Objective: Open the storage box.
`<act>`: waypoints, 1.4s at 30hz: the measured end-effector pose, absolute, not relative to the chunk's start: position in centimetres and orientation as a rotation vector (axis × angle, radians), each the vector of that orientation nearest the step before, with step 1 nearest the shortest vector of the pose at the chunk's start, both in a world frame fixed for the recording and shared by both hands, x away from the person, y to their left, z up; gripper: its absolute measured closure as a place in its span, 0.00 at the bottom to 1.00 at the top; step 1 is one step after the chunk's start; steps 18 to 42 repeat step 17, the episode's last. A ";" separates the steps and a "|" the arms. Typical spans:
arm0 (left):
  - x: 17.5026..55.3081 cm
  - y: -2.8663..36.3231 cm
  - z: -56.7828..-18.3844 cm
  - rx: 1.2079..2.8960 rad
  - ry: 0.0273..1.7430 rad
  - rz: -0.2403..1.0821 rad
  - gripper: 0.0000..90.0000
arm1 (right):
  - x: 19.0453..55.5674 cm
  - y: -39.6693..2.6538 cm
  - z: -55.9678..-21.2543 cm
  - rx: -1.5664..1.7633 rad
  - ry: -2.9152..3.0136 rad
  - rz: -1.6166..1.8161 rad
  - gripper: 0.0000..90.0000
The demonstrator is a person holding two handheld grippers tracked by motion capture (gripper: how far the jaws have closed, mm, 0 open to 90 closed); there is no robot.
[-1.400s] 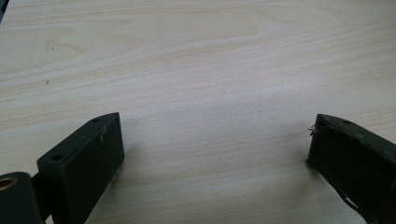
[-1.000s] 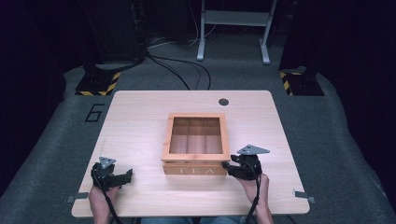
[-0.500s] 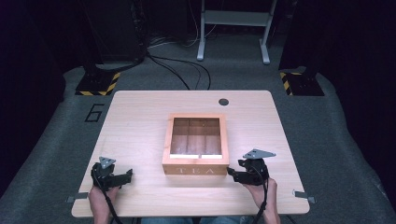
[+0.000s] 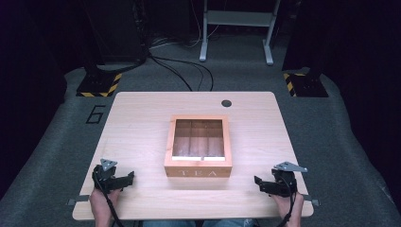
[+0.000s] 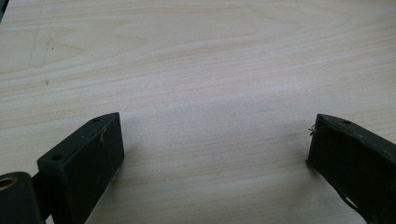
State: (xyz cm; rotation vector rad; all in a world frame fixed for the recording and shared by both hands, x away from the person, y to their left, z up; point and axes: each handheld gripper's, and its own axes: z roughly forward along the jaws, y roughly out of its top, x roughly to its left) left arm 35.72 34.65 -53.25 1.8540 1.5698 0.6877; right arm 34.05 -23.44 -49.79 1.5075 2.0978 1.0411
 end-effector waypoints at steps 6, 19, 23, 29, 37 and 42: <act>35.7 34.7 -53.3 1.854 1.570 0.688 0.04 | 34.5 -26.2 -51.7 1.570 1.988 1.030 0.16; 35.7 34.6 -53.2 1.854 1.572 0.686 0.04 | 35.4 -26.5 -52.9 1.543 1.946 0.865 0.15; 35.7 34.6 -53.2 1.854 1.572 0.686 0.04 | 35.4 -26.5 -52.9 1.543 1.946 0.865 0.15; 35.7 34.6 -53.2 1.854 1.572 0.686 0.04 | 35.4 -26.5 -52.9 1.543 1.946 0.865 0.15; 35.7 34.6 -53.2 1.854 1.572 0.686 0.04 | 35.4 -26.5 -52.9 1.543 1.946 0.865 0.15; 35.7 34.6 -53.2 1.854 1.572 0.686 0.04 | 35.4 -26.5 -52.9 1.543 1.946 0.865 0.15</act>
